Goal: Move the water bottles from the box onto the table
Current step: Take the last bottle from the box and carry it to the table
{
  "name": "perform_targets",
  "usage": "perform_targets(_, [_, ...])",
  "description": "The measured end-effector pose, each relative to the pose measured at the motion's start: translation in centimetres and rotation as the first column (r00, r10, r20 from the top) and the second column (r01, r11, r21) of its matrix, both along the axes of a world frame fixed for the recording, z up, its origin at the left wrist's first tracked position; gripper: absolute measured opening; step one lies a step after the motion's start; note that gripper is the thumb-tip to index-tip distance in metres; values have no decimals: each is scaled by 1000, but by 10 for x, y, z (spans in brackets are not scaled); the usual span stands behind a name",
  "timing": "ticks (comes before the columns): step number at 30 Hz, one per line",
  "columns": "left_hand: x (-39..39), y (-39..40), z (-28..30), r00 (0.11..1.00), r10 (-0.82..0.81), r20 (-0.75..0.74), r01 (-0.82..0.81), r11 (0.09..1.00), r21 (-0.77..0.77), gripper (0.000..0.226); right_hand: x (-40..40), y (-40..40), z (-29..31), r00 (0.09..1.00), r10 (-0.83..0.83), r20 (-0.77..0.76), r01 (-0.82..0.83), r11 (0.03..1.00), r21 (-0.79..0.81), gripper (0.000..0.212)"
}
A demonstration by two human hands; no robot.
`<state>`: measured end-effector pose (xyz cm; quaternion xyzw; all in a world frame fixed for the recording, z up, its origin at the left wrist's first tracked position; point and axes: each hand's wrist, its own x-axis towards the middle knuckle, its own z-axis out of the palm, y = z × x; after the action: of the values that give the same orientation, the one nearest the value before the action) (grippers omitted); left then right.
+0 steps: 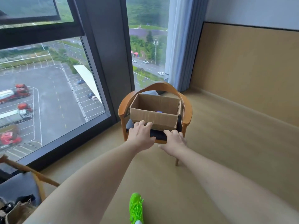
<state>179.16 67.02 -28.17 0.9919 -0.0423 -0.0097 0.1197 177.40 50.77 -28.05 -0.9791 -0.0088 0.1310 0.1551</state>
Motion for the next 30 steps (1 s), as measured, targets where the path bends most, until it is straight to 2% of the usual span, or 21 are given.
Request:
perform_targets(9, [194, 56, -8, 996, -64, -66, 63, 998, -22, 57, 169, 52, 0, 991, -135, -27, 135, 991, 21, 69])
perform_targets(14, [268, 72, -24, 988, -59, -144, 52, 997, -50, 69, 235, 62, -15, 981, -180, -76, 182, 983, 14, 64])
perform_targets(20, [341, 75, -64, 971, -88, -224, 83, 996, -30, 68, 320, 64, -49, 968, -203, -144, 207, 978, 11, 70])
perform_targets(26, [425, 59, -117, 938, -55, -343, 53, 998, -13, 66, 411, 48, -106, 928, -237, -288, 263, 963, 57, 69])
perform_targets(30, [476, 40, -150, 888, -22, -460, 21, 1000, -6, 67, 462, 30, -147, 833, -338, -438, 420, 901, 105, 66])
